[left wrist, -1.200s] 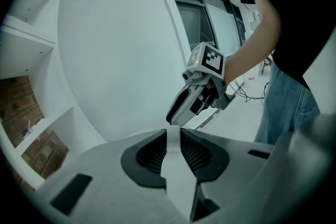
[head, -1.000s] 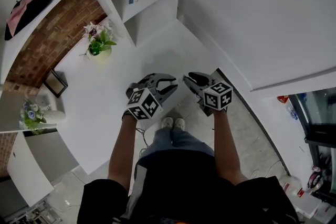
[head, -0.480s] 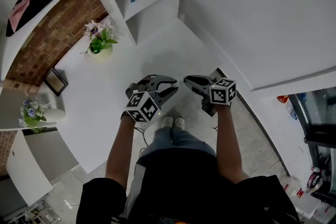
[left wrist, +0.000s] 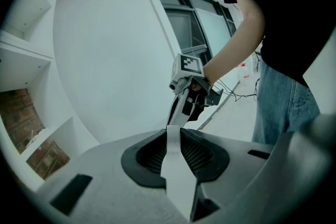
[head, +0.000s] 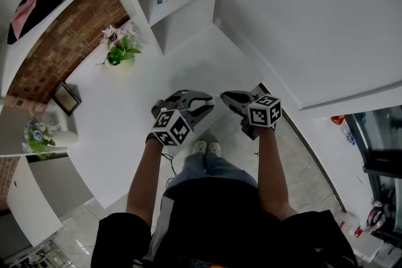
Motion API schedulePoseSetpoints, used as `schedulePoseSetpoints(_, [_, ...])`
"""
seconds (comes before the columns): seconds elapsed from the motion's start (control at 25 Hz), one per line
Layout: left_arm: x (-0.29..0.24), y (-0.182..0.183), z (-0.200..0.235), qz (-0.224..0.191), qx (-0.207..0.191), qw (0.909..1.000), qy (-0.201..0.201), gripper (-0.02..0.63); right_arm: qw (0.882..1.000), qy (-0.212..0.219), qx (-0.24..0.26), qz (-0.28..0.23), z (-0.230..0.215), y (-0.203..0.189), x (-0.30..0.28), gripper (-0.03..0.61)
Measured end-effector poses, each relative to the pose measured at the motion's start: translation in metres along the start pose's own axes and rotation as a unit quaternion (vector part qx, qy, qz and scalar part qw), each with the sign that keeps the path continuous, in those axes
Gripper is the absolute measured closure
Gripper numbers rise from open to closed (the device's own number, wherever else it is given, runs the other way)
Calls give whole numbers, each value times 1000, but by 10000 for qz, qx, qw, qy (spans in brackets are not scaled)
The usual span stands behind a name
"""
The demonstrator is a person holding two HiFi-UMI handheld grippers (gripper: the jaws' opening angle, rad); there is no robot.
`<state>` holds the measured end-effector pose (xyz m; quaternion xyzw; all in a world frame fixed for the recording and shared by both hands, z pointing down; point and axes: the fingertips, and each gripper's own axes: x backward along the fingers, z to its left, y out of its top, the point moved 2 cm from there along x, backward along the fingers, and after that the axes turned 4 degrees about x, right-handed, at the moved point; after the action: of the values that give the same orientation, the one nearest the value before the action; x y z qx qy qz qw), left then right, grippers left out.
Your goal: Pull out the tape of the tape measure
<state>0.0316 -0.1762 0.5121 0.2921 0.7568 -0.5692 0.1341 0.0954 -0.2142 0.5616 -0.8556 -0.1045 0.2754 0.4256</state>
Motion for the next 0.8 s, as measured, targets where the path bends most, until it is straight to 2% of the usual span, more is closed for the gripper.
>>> schedulePoseSetpoints(0.32, [-8, -14, 4, 354, 227, 9991, -13, 532, 9926, -849, 639, 586, -8, -4, -12, 558])
schedulePoseSetpoints(0.44, [-8, -18, 4, 394, 323, 9987, -18, 532, 9860, -1289, 752, 744, -17, -8, -9, 560])
schedulePoseSetpoints(0.64, [-7, -22, 4, 386, 445, 9983, -18, 532, 9784, -1647, 874, 892, -22, -10, -8, 560])
schedulePoseSetpoints(0.8, [-7, -26, 2, 453, 430, 9980, -46, 532, 9664, -2072, 1049, 1099, -30, -12, -4, 561])
